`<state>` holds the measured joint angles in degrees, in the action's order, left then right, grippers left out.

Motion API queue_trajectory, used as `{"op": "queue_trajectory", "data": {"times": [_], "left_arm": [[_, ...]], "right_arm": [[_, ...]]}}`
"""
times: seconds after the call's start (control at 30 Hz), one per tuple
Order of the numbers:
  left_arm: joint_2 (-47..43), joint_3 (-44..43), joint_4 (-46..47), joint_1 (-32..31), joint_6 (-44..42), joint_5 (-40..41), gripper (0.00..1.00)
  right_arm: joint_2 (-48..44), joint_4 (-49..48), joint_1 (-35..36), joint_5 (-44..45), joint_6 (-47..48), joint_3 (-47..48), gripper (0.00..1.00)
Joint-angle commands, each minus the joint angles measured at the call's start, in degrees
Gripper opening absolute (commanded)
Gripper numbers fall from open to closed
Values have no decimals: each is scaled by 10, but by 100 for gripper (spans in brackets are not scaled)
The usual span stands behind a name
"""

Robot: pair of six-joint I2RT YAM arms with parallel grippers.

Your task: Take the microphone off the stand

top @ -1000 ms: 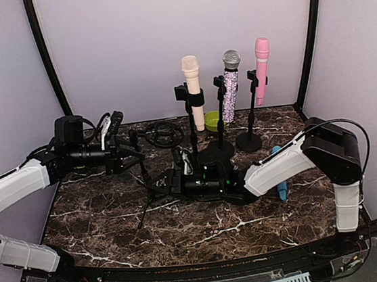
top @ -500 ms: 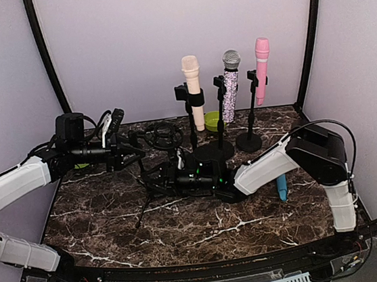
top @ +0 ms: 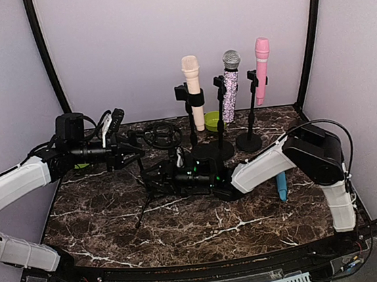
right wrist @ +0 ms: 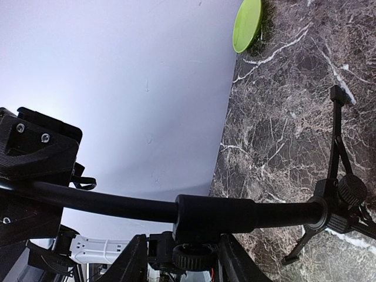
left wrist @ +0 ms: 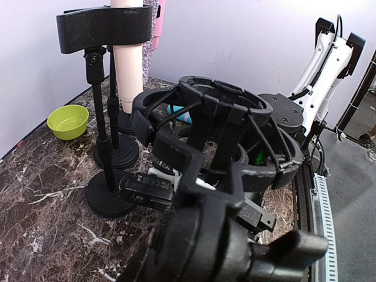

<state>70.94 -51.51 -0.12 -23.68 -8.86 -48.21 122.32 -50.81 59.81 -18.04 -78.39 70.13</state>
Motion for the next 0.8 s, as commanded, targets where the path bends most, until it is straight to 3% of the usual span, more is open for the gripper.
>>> {"op": "queue_trajectory", "data": {"times": [0.0, 0.23, 0.4, 0.6, 0.77], "left_arm": [[-12, -10, -12, -2, -9, 0, 37], [-14, -10, -11, -1, -11, 7, 36], [-18, -6, -12, -2, -13, 18, 31], [-30, -7, -27, -2, -11, 16, 21], [-33, -11, -38, -1, -10, 16, 20]], "right_arm": [[14, 0, -1, 14, -6, 18, 41], [14, -7, 0, 12, -9, 10, 36], [-3, 2, -3, 20, 5, -4, 18], [-36, 111, -11, 20, 81, 17, 3], [-58, 205, -17, 36, 162, 25, 0]]}}
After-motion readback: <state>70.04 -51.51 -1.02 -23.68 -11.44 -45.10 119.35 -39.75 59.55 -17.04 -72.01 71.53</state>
